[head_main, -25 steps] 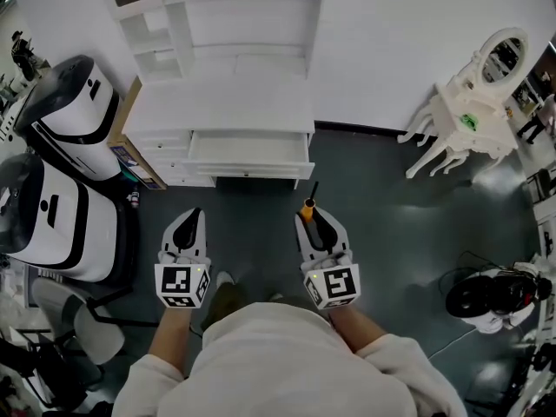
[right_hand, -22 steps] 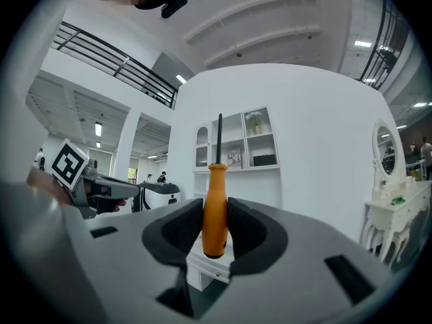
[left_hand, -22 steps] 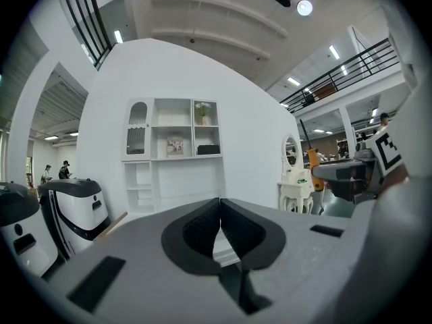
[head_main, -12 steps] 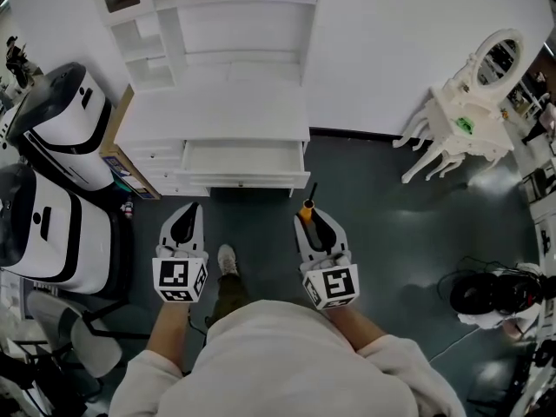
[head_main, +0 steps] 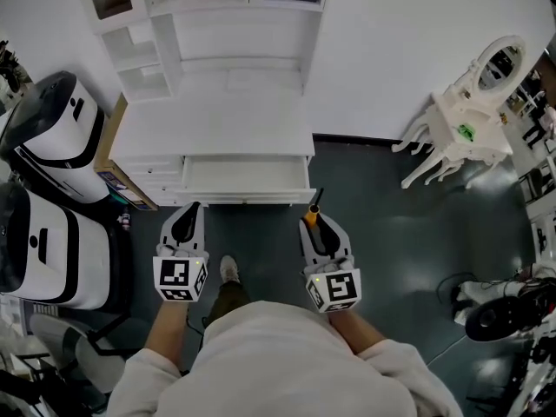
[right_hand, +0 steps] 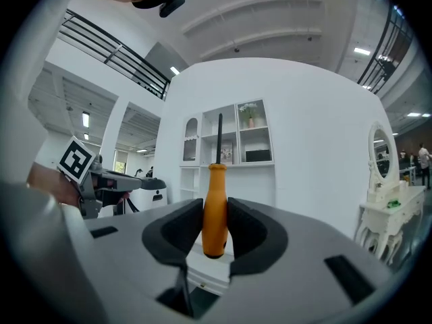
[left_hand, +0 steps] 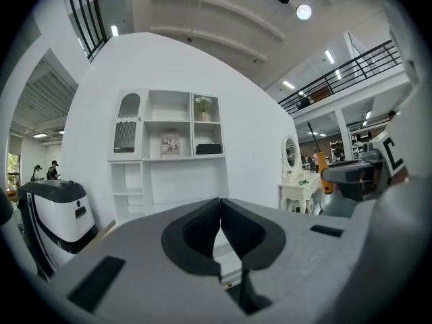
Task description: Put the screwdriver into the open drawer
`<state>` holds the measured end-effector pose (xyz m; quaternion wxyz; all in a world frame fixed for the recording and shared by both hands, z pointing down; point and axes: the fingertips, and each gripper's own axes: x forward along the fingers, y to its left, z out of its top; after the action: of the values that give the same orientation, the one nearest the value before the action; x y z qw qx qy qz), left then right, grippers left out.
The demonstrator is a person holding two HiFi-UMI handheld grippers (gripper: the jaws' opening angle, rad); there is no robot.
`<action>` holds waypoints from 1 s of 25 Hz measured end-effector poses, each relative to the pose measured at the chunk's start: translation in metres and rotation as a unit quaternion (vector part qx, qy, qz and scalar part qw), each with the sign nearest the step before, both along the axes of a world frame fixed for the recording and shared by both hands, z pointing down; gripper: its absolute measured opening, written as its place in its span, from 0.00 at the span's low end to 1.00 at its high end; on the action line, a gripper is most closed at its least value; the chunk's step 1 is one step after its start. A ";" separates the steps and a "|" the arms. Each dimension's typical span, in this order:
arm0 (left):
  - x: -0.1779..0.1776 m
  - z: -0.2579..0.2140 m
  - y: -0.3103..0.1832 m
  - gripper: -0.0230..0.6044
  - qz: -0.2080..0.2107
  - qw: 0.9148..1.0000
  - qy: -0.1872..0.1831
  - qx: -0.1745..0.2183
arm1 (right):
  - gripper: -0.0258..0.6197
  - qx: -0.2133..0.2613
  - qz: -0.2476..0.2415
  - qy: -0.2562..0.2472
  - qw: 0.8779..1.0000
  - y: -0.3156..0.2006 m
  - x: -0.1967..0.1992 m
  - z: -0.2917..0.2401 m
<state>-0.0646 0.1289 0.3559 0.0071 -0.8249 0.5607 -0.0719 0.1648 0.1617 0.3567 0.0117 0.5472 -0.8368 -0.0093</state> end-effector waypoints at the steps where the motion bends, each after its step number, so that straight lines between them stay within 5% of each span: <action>1: -0.004 0.001 -0.009 0.05 0.002 1.000 0.001 -0.002 | 0.23 -0.001 0.003 0.001 1.000 -0.008 -0.003 0.000; 25: -0.078 0.027 -0.220 0.05 0.082 0.996 0.016 -0.040 | 0.23 -0.034 0.089 0.083 0.992 -0.208 -0.058 0.029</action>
<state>-0.1430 -0.0906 0.3830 -0.0291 -0.8689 0.4875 -0.0802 0.1072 -0.0460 0.3855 0.1006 0.6160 -0.7809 -0.0247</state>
